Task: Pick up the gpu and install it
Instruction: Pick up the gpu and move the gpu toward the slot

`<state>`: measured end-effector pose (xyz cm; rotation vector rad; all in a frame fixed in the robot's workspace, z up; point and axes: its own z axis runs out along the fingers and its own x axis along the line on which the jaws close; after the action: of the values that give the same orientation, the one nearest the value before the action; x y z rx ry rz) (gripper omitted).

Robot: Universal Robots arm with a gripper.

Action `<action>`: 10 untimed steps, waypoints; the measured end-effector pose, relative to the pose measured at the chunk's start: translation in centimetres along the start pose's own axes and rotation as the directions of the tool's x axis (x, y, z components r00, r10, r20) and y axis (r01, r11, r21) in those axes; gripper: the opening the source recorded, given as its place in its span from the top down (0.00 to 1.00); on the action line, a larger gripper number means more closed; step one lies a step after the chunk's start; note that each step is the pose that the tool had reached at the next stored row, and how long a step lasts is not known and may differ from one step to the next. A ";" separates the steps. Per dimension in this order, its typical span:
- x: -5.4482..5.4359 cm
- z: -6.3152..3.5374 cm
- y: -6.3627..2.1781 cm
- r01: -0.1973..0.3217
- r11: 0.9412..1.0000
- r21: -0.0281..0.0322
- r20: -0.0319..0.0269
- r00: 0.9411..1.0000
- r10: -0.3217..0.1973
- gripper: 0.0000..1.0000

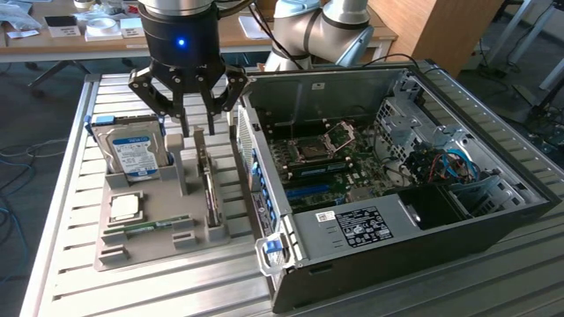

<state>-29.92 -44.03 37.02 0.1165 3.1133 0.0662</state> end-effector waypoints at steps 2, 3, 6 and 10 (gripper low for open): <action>0.0 0.14 -0.01 0.000 1.000 0.000 0.000 1.000 0.000 0.58; 0.0 0.21 -0.01 0.000 1.000 0.000 0.000 1.000 0.000 0.58; 0.0 0.48 -0.02 0.000 1.000 0.000 0.001 1.000 0.000 0.58; 0.0 1.14 -0.05 0.000 1.000 0.000 0.001 1.000 0.000 0.58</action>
<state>-29.92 -44.03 35.88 0.1164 3.1124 0.0661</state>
